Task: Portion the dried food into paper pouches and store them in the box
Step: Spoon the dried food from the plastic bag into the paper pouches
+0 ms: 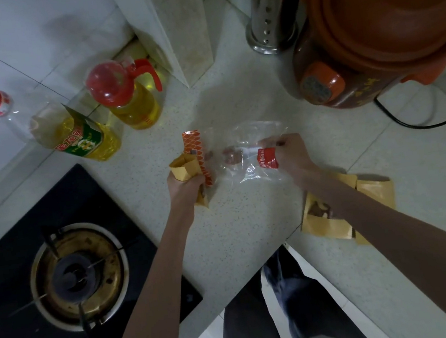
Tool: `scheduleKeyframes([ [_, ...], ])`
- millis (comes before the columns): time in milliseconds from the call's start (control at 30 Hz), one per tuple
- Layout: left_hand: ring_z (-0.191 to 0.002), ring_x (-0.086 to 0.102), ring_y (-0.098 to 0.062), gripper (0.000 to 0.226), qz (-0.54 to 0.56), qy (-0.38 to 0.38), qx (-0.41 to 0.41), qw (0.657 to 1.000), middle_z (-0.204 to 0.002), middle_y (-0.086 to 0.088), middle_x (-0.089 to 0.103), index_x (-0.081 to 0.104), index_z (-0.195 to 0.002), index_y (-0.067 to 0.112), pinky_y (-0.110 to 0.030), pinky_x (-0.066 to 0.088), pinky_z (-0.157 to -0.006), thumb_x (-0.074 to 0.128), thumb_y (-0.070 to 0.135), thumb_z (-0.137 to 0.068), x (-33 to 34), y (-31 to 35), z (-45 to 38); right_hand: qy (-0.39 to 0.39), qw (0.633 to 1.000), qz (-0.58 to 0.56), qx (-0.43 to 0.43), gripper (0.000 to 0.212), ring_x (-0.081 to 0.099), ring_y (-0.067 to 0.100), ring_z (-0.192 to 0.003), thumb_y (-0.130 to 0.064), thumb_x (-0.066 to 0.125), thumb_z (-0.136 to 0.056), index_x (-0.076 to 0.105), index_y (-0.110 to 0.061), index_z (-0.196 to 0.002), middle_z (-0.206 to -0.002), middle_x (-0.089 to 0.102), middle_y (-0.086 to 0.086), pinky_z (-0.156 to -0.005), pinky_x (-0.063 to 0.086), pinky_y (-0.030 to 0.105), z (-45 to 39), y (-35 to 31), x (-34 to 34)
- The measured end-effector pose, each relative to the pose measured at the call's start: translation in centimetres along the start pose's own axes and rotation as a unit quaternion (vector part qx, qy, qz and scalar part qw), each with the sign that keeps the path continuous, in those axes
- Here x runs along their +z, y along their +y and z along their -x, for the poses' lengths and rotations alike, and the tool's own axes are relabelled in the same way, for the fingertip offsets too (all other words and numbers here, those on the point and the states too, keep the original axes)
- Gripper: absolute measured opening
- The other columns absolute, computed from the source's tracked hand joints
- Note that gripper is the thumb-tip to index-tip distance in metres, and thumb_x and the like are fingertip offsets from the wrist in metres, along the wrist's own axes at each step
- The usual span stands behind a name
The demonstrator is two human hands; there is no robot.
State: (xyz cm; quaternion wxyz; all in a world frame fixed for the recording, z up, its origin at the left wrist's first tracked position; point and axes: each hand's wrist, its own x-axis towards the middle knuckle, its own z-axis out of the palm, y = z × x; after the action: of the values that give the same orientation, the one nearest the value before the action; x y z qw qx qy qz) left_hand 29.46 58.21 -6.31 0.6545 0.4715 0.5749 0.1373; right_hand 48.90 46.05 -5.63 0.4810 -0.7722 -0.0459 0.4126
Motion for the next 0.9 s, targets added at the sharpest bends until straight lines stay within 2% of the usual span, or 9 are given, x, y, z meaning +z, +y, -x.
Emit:
scheduleKeyframes([
  [133,-0.067,0.061,-0.006,0.041,-0.012,0.02,0.001,1.0,-0.075,0.007,0.064,0.06,-0.095,0.019,-0.016,0.049,-0.051,0.058,-0.008,-0.063,0.2,0.0,0.1,0.038,0.999,-0.009,0.001,0.035,0.071,0.019,-0.077,0.004,0.06,-0.079,0.076,-0.026,-0.068,-0.084,0.075,0.005,-0.069,0.06,0.032,0.5,-0.4,-2.4],
  [200,-0.072,0.064,-0.005,0.044,-0.018,0.033,-0.005,0.999,-0.08,0.009,0.067,0.061,-0.096,0.025,-0.017,0.05,-0.053,0.059,-0.006,-0.065,0.4,0.1,0.1,0.057,0.998,-0.014,-0.01,0.03,0.069,0.015,-0.06,-0.004,0.063,-0.084,0.077,-0.025,-0.068,-0.067,0.073,0.001,-0.058,0.059,0.029,1.2,-0.4,-4.1],
  [267,-0.076,0.063,-0.007,0.045,-0.031,0.049,-0.01,0.998,-0.081,0.01,0.066,0.061,-0.095,0.029,-0.019,0.049,-0.055,0.06,-0.005,-0.066,0.7,0.3,0.2,0.086,0.996,-0.013,-0.02,0.017,0.064,0.015,-0.051,-0.006,0.062,-0.086,0.077,-0.014,-0.081,-0.059,0.069,0.002,-0.054,0.057,0.027,1.9,-0.4,-6.0],
  [367,-0.074,0.063,-0.005,0.044,-0.044,0.054,0.001,0.998,-0.075,0.015,0.068,0.062,-0.093,0.031,-0.015,0.048,-0.052,0.06,-0.005,-0.066,0.9,0.7,0.7,0.116,0.993,-0.015,-0.015,0.016,0.064,0.02,-0.057,-0.003,0.059,-0.086,0.074,-0.005,-0.091,-0.067,0.068,0.01,-0.062,0.058,0.032,2.9,0.0,-8.7],
  [467,-0.078,0.064,-0.004,0.045,-0.053,0.053,0.02,0.997,-0.083,0.014,0.067,0.059,-0.097,0.032,-0.012,0.048,-0.051,0.062,-0.005,-0.07,1.1,1.4,1.7,0.147,0.989,-0.029,0.002,0.019,0.065,0.028,-0.067,-0.002,0.056,-0.087,0.074,-0.005,-0.093,-0.075,0.068,0.018,-0.073,0.059,0.041,3.8,0.1,-11.3],
  [533,-0.081,0.063,-0.005,0.046,-0.06,0.071,0.038,0.995,-0.089,0.012,0.065,0.056,-0.103,0.031,-0.011,0.047,-0.047,0.064,-0.004,-0.074,1.4,1.9,2.6,0.152,0.988,-0.033,-0.004,0.019,0.064,0.029,-0.064,-0.001,0.055,-0.087,0.074,-0.002,-0.094,-0.072,0.067,0.019,-0.073,0.058,0.043,4.7,-0.1,-12.7],
  [633,-0.081,0.063,-0.009,0.047,-0.085,0.103,0.104,0.986,-0.096,0.006,0.065,0.053,-0.116,0.027,-0.014,0.049,-0.05,0.073,0.009,-0.078,2.1,2.6,4.6,0.142,0.988,-0.045,-0.036,0.018,0.061,0.026,-0.055,0.0,0.055,-0.087,0.073,-0.001,-0.09,-0.064,0.065,0.017,-0.067,0.057,0.042,6.5,-1.5,-13.9],
  [767,-0.083,0.062,-0.01,0.059,-0.177,0.049,0.226,0.957,-0.101,0.001,0.064,0.05,-0.124,0.024,-0.019,0.051,-0.067,0.073,0.006,-0.073,3.9,3.1,7.4,0.091,0.988,-0.044,-0.116,0.021,0.057,0.022,-0.047,-0.001,0.054,-0.088,0.073,-0.009,-0.081,-0.057,0.063,0.013,-0.05,0.049,0.028,9.8,-4.6,-13.6],
  [900,-0.091,0.059,-0.016,0.065,-0.22,0.025,0.312,0.924,-0.103,0.008,0.056,0.044,-0.119,0.041,-0.029,0.052,-0.075,0.076,0.015,-0.069,5.9,3.8,10.2,0.027,0.98,-0.03,-0.194,0.019,0.053,0.02,-0.041,-0.003,0.056,-0.091,0.073,-0.005,-0.082,-0.051,0.06,0.011,-0.042,0.042,0.02,13.3,-8.6,-12.0],
])
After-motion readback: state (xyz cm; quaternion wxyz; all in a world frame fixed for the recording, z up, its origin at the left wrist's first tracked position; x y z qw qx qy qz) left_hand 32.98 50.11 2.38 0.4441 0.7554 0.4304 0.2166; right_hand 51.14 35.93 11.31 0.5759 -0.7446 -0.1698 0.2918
